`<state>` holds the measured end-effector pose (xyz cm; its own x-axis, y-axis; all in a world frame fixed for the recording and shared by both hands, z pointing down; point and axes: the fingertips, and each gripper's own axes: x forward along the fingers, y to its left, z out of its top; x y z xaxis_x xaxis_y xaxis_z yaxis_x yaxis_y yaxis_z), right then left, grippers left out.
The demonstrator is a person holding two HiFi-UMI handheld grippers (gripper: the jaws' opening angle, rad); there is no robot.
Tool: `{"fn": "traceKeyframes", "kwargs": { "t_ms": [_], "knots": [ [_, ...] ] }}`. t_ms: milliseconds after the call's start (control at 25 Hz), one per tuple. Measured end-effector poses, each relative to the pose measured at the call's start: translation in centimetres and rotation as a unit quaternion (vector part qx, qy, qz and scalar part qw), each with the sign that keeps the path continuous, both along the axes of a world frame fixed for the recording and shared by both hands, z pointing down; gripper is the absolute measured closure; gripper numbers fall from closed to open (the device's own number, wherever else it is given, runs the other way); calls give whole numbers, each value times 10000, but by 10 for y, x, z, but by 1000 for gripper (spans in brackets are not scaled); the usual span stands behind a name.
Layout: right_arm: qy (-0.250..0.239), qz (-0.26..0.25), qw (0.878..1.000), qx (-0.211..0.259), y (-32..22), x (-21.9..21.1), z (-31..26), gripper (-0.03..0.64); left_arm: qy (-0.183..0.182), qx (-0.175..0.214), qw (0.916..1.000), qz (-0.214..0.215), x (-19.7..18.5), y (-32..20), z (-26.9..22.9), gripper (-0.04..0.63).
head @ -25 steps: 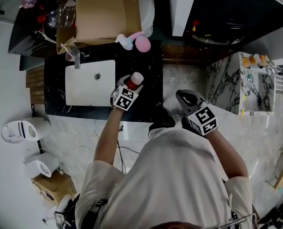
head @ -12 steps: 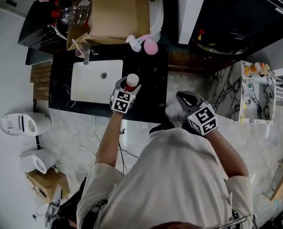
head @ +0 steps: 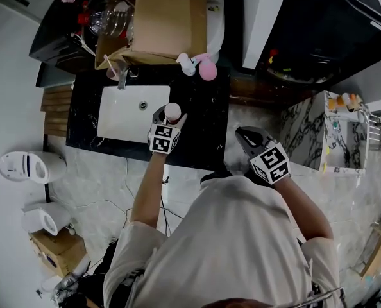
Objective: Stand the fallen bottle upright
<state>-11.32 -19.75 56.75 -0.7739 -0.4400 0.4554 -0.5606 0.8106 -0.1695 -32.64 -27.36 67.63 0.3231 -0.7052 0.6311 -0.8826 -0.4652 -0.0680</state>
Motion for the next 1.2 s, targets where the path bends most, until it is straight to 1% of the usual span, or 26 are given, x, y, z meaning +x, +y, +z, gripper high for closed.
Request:
{"fn": "traceKeyframes", "kwargs": {
  "t_ms": [320, 480, 680, 880, 1000, 1200],
  "knots": [
    [-22, 104, 9999, 5, -7, -8, -2, 583, 368, 412, 9983, -203, -4, -2, -6, 304],
    [4, 70, 10000, 7, -9, -14, -3, 583, 461, 601, 9968, -271, -6, 4, -7, 302],
    [29, 14, 10000, -28, -9, -22, 0, 583, 657, 654, 9942, -545, -17, 6, -7, 296],
    [46, -66, 10000, 3, -5, -30, -3, 583, 572, 713, 9940, -601, -19, 7, -10, 286],
    [36, -85, 10000, 30, -3, -30, -5, 583, 592, 751, 9933, -653, -20, 8, -14, 262],
    [15, -105, 9999, 90, 3, -27, -8, 583, 603, 805, 9920, -761, -23, 20, -24, 255]
  ]
}}
